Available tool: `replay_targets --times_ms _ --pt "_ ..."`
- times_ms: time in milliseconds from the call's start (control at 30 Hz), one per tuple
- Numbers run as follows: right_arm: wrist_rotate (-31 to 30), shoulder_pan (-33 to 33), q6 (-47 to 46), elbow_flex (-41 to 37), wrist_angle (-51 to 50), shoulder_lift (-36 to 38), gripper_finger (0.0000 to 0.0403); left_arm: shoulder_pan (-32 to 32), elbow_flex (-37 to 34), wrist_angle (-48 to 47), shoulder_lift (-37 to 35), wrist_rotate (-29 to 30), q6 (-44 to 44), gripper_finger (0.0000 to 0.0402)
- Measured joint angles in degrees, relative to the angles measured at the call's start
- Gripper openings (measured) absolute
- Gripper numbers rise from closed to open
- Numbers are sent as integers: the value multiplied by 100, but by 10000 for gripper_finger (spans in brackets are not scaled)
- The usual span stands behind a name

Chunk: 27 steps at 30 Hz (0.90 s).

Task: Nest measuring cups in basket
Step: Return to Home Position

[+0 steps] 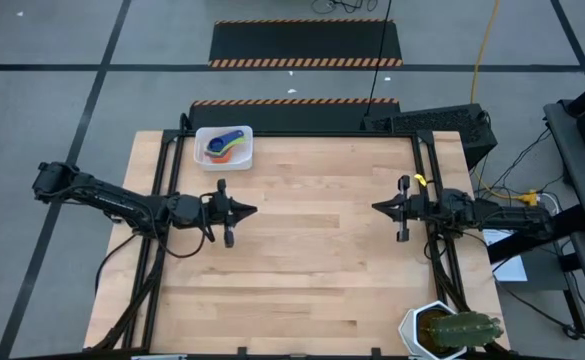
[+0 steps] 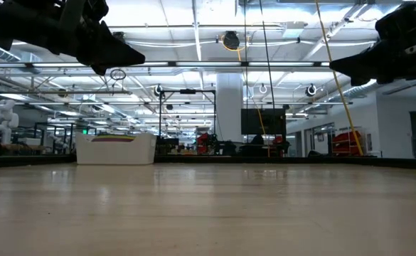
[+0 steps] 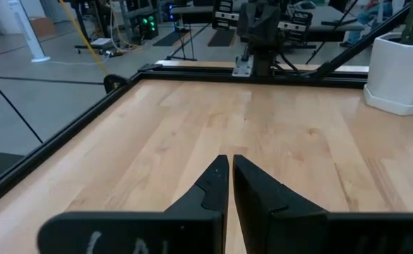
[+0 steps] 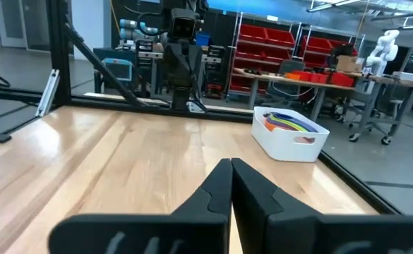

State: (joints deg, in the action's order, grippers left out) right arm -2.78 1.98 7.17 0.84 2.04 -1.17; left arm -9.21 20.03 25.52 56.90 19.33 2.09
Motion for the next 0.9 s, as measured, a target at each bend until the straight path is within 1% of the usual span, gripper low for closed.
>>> replay_targets --times_ms 167,333,400,567,767,900 --pt "-7 0 -1 0 1 -11 0 -30 0 -16 -17 7 -110 26" --pt "-10 0 -88 0 17 -11 0 -107 -25 -257 -219 4 -366 26" --pt "-10 0 -54 0 20 -11 0 -119 -161 -238 -330 4 -423 26" --pt "-10 -2 -50 0 20 -11 0 -110 -728 206 -684 4 -331 26" --pt "-12 -2 -51 0 24 -11 0 -95 -1236 176 -1200 -12 -406 26" --pt "-12 -2 -52 0 24 -11 0 -95 -1461 164 -1504 -422 -561 26"
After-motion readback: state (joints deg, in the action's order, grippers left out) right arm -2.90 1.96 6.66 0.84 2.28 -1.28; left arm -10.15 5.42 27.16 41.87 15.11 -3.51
